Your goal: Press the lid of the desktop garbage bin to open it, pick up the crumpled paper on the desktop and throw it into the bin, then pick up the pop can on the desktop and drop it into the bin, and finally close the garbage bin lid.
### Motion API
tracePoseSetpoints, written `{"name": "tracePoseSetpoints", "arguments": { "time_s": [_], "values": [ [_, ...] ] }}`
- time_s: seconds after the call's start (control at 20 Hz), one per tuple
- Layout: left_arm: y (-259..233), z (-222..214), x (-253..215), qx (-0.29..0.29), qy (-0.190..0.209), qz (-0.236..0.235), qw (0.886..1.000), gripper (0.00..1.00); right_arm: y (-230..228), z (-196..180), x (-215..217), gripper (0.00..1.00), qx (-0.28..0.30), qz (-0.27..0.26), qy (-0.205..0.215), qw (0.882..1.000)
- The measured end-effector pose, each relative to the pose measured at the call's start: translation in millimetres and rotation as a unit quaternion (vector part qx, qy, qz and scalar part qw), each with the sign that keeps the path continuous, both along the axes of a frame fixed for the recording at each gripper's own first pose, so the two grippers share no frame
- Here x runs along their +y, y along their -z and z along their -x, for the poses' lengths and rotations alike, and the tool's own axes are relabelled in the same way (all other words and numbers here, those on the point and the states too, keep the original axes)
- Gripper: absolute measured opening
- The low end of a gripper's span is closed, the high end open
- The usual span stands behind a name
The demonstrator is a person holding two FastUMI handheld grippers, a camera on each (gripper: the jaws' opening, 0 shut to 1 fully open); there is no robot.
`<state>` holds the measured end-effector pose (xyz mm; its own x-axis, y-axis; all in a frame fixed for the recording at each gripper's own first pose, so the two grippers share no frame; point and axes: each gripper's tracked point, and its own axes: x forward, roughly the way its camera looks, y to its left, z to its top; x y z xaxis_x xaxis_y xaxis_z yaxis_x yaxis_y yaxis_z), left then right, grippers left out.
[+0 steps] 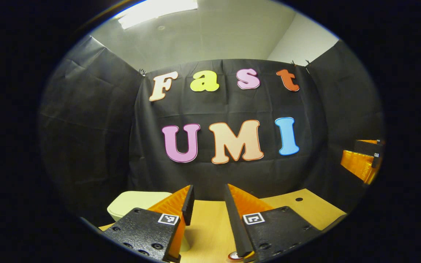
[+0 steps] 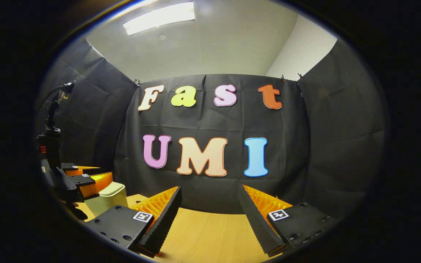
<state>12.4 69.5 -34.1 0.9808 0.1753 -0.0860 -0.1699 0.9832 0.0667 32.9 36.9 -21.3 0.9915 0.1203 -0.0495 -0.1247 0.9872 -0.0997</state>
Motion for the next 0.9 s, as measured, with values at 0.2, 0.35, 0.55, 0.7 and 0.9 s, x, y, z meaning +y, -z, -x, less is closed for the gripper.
{"name": "tracePoseSetpoints", "arguments": {
  "time_s": [0.2, 0.35, 0.55, 0.7, 0.9],
  "values": [
    [8, 5, 31, 0.007, -0.043, 0.014, 0.999, 0.00, 2, 1, 1, 0.98, 0.000, -0.001, 0.003, 1.000],
    [15, 5, 50, 0.010, -0.052, 0.020, 0.998, 0.00, 4, 0, 4, 0.98, 0.002, -0.001, 0.006, 1.000],
    [30, 2, 90, 0.025, -0.085, 0.018, 0.996, 0.00, 11, -2, 8, 0.98, 0.010, 0.000, 0.010, 1.000],
    [38, -1, 120, 0.033, -0.106, 0.001, 0.994, 0.00, 17, -2, 10, 0.98, 0.016, 0.008, 0.017, 1.000],
    [59, -3, 151, 0.052, -0.130, 0.001, 0.990, 0.00, 26, -4, 14, 0.98, 0.028, 0.015, 0.023, 0.999]
  ]
}}
